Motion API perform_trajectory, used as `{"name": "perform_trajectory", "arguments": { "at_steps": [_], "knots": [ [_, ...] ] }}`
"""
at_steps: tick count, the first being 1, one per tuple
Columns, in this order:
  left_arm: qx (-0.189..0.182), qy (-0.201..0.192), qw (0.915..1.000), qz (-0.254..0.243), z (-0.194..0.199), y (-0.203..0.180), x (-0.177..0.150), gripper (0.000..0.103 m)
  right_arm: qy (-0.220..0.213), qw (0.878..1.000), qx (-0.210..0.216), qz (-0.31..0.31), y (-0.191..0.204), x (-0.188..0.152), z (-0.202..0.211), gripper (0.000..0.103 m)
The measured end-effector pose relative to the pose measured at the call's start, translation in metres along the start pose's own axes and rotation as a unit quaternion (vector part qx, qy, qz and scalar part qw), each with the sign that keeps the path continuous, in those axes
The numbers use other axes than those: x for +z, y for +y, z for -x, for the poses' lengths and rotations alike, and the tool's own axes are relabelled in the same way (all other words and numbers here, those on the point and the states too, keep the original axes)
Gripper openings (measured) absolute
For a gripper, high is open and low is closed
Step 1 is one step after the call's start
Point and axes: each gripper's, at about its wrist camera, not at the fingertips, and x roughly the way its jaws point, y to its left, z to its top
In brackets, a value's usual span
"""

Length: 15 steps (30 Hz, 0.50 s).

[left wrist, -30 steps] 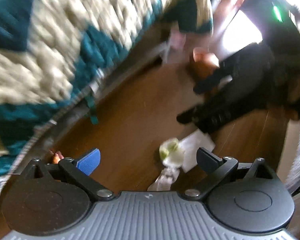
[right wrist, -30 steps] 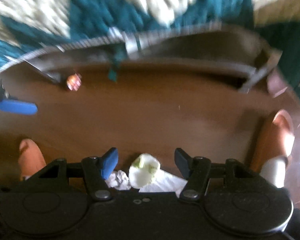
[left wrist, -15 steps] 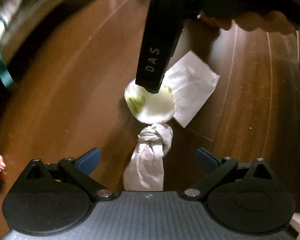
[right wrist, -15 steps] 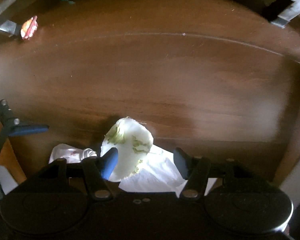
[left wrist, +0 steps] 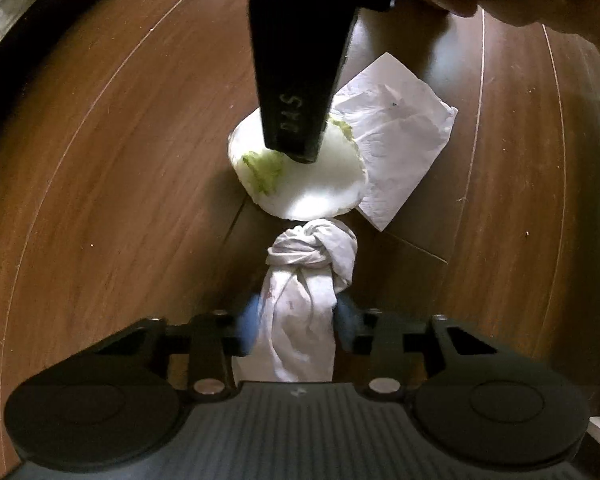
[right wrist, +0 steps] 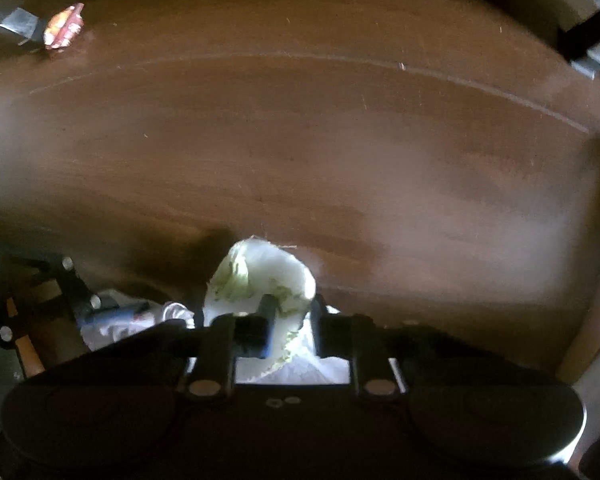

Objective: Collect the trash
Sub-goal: 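Grasp the white lid with the right tool while the left tool grasps the white cloth bundle, then carry the white lid and cloth bundle up over the teal bin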

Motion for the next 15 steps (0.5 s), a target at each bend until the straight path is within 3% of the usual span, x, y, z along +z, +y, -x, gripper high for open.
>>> {"name": "perform_trajectory", "arguments": {
  "at_steps": [2,5,9,15],
  "knots": [
    [0.002,0.006,1.0000,0.000,0.001,-0.001,0.001,0.018,-0.008,1.000,0.006,0.006,0.003,-0.001,0.010,0.006],
    [0.001,0.010,0.9999,0.006,0.007,0.001,0.000,0.012,-0.024,1.000,-0.002,0.015,0.014,-0.004,0.030,0.004],
    [0.010,0.006,0.9999,0.000,0.030,0.003,-0.003,0.010,-0.038,0.999,-0.019,0.012,0.023,-0.014,0.062,0.004],
    [0.032,-0.024,0.9991,0.016,0.091,0.012,-0.002,0.010,-0.088,0.995,-0.031,0.026,0.034,-0.022,0.144,0.004]
  ]
}}
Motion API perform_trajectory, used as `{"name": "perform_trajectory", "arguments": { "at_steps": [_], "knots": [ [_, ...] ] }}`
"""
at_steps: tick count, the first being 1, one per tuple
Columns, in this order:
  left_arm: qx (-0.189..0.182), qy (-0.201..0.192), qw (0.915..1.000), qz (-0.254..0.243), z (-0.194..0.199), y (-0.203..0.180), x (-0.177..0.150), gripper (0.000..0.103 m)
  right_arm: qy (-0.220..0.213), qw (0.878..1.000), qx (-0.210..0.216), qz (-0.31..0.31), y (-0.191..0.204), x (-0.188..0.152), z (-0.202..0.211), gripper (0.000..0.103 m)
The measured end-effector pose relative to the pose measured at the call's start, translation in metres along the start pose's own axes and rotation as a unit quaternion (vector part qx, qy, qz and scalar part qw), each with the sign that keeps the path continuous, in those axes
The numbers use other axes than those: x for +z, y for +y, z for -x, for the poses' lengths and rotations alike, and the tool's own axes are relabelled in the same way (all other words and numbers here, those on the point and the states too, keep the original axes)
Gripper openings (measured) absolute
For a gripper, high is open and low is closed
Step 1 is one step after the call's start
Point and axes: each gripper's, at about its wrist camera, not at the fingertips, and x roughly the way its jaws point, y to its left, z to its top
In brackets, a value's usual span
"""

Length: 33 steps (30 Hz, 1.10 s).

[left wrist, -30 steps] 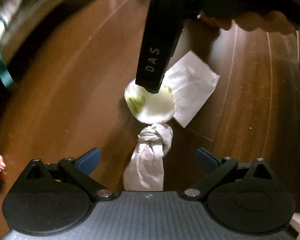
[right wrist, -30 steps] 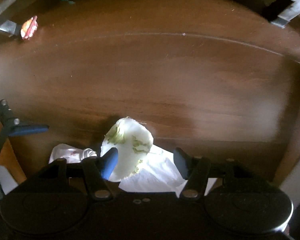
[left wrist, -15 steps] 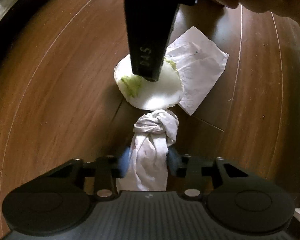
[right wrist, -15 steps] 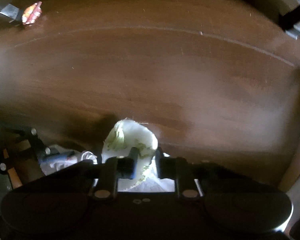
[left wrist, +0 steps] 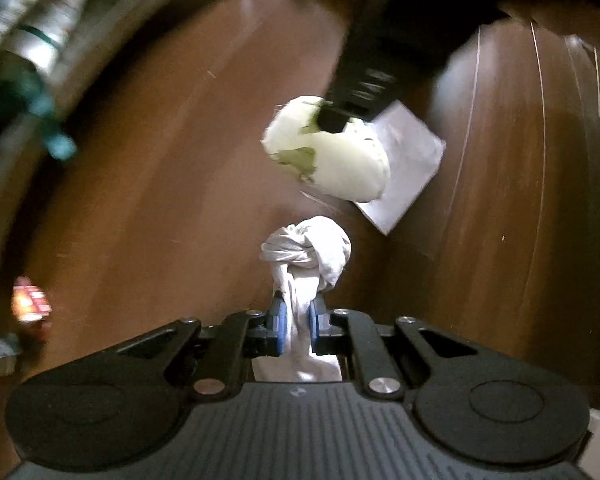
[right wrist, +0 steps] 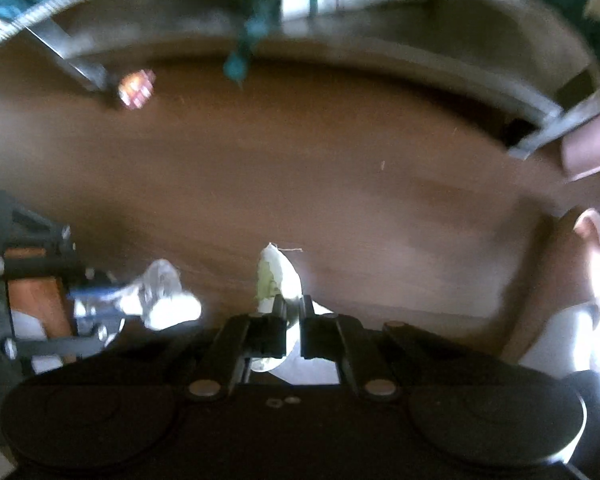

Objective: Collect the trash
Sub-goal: 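Carry the white lid and cloth bundle up over the teal bin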

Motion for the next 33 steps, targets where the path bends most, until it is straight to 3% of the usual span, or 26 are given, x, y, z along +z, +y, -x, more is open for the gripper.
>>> {"name": "perform_trajectory", "arguments": {
  "at_steps": [8,13,20,27,33],
  "knots": [
    [0.059,-0.051,0.9963,0.036,0.112,0.019,0.010,0.011,-0.090,0.996,-0.005,-0.004,0.014,-0.006,0.128,0.004],
    [0.106,-0.095,0.9870,0.075,0.193,0.018,0.016,0.011,-0.165,0.986,-0.001,0.000,0.031,-0.004,0.202,0.004],
    [0.172,-0.140,0.9645,0.142,0.289,0.001,0.008,0.011,-0.266,0.964,0.001,0.010,0.049,-0.021,0.300,0.004],
    [0.231,-0.206,0.9321,0.188,0.388,-0.007,-0.001,0.011,-0.345,0.937,-0.003,0.056,0.071,-0.027,0.385,0.004],
    [0.275,-0.260,0.9019,0.209,0.461,-0.005,0.006,0.011,-0.419,0.903,-0.019,0.087,0.082,0.000,0.449,0.004]
  ]
}}
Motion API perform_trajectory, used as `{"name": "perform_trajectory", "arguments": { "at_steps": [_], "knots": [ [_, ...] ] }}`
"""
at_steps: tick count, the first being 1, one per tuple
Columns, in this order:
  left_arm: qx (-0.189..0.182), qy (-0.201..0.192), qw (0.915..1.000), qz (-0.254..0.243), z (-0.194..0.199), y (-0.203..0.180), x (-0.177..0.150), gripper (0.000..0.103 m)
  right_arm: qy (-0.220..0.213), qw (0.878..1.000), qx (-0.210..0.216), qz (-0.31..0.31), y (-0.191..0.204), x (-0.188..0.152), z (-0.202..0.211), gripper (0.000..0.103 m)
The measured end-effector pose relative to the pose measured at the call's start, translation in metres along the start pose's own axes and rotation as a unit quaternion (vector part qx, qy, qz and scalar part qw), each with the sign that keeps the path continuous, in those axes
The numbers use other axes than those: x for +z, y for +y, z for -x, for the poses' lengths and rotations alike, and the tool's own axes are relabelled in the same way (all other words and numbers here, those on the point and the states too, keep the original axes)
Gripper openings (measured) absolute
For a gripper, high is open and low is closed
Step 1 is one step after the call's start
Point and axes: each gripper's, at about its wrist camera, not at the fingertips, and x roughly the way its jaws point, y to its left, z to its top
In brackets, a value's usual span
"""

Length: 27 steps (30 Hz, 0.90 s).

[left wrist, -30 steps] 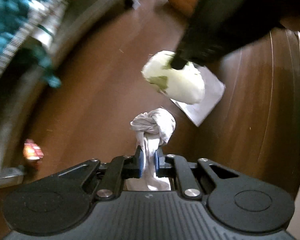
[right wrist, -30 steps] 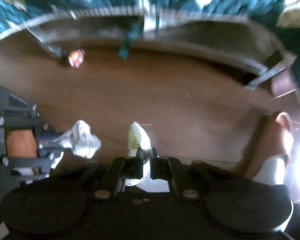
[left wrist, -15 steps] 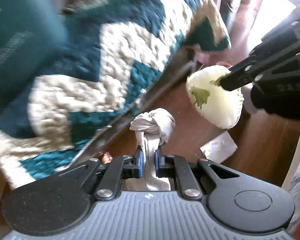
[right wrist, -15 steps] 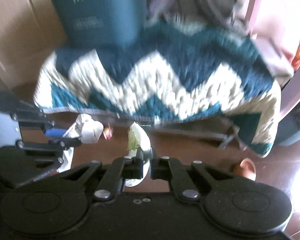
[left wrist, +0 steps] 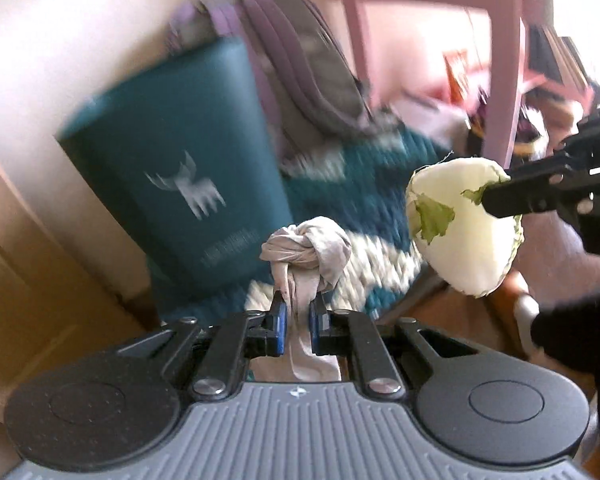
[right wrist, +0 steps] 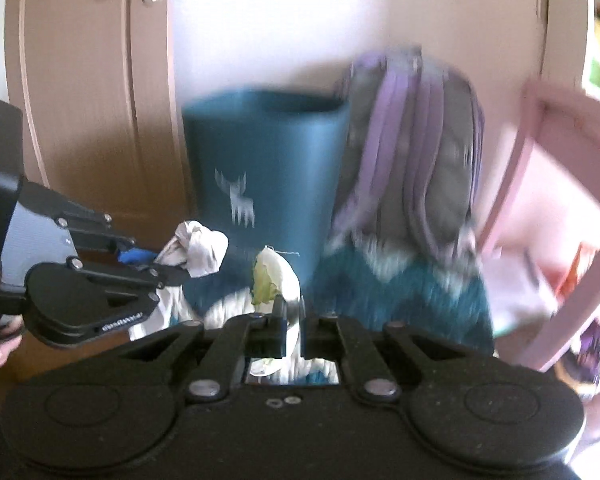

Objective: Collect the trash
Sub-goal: 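Carry the white lid and cloth bundle up over the teal bin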

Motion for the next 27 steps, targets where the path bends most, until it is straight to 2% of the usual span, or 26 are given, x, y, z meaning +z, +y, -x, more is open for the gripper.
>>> {"name": "perform_trajectory", "arguments": {
  "at_steps": [6,11,15,21,27],
  "knots": [
    [0.022,-0.046,0.9978,0.042,0.030,0.035,0.057,0.011,-0.073,0.997,-0.016,0.018,-0.009,0.072,0.003,0.004],
    [0.039,-0.076,0.9937,0.073,0.039,0.069,0.102,0.011,-0.098,0.994,-0.029,0.026,-0.013,0.119,-0.021,0.004],
    [0.039,-0.091,0.9889,0.111,0.037,0.102,0.132,0.011,-0.110,0.993,-0.037,0.031,-0.007,0.143,-0.038,0.004],
    [0.049,-0.102,0.9815,0.154,0.023,0.144,0.170,0.011,-0.100,0.994,-0.037,0.021,-0.004,0.167,-0.088,0.004],
    [0.059,-0.092,0.9779,0.178,-0.019,0.170,0.194,0.011,-0.063,0.997,-0.032,0.024,0.000,0.166,-0.142,0.004]
  ]
}}
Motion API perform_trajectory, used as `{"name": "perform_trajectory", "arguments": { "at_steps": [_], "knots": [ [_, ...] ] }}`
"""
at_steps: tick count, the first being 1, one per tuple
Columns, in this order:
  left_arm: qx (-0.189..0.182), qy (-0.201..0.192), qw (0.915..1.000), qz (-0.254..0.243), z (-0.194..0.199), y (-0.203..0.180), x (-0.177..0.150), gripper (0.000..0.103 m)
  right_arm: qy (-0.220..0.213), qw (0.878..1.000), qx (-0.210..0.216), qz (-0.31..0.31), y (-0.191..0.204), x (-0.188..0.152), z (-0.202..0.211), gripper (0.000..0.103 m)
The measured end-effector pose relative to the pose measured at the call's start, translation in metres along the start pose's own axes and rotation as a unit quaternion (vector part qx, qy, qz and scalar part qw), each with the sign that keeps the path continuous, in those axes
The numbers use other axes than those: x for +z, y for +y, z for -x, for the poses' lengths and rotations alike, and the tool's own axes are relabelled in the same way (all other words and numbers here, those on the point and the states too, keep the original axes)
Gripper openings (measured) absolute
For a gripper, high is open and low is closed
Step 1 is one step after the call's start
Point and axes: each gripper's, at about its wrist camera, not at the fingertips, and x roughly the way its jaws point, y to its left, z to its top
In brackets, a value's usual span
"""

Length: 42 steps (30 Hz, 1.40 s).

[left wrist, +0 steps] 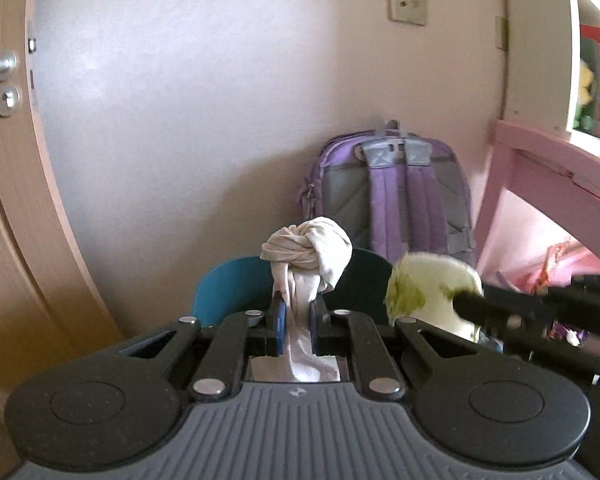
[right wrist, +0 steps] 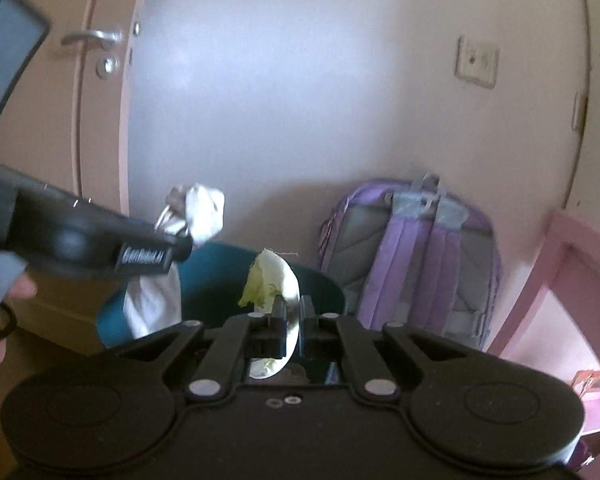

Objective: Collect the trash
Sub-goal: 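Carry the white lid and cloth bundle up over the teal bin, then open both tools to drop the lid and cloth bundle into the bin, then move both open tools down under the bed to the snack bag and tissue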

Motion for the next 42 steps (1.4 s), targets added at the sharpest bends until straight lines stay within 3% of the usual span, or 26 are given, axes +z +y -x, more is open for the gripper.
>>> {"name": "perform_trajectory", "arguments": {
  "at_steps": [5,13,16,18,22,24,26,27,32,42],
  "knots": [
    [0.004,0.044,0.9985,0.032,-0.051,0.012,-0.006,0.011,0.034,0.999,0.010,0.015,0.006,-0.011,-0.030,0.004],
    [0.010,0.134,0.9904,0.032,-0.109,0.008,-0.038,0.011,0.072,0.997,0.020,0.008,0.005,-0.025,-0.046,0.006],
    [0.008,0.150,0.9879,0.037,-0.116,0.008,-0.046,0.011,0.063,0.998,0.014,0.005,0.004,-0.027,-0.041,0.016],
    [0.011,0.154,0.9876,0.030,-0.117,0.006,-0.049,0.012,0.064,0.998,0.019,-0.003,0.002,-0.026,-0.036,0.017],
    [0.013,0.163,0.9863,0.022,-0.121,0.000,-0.049,0.027,0.064,0.998,0.023,-0.011,-0.003,-0.026,-0.024,0.021],
    [0.016,0.159,0.9869,0.023,-0.116,-0.002,-0.049,0.038,0.060,0.998,0.021,-0.018,-0.007,-0.026,-0.013,0.028],
    [0.017,0.150,0.9880,0.032,-0.107,-0.002,-0.049,0.073,0.050,0.998,0.021,-0.028,-0.013,-0.026,-0.001,0.038],
    [0.016,0.143,0.9889,0.038,-0.103,-0.003,-0.046,0.078,0.045,0.998,0.021,-0.033,-0.015,-0.026,0.008,0.038],
    [0.001,0.123,0.9917,0.037,-0.068,-0.011,-0.040,0.079,0.025,0.998,0.027,-0.047,-0.028,-0.027,0.054,0.051],
    [-0.004,0.097,0.9952,0.009,0.021,-0.032,-0.043,0.080,0.018,0.998,0.049,-0.047,-0.033,-0.047,0.137,0.059]
  ]
}}
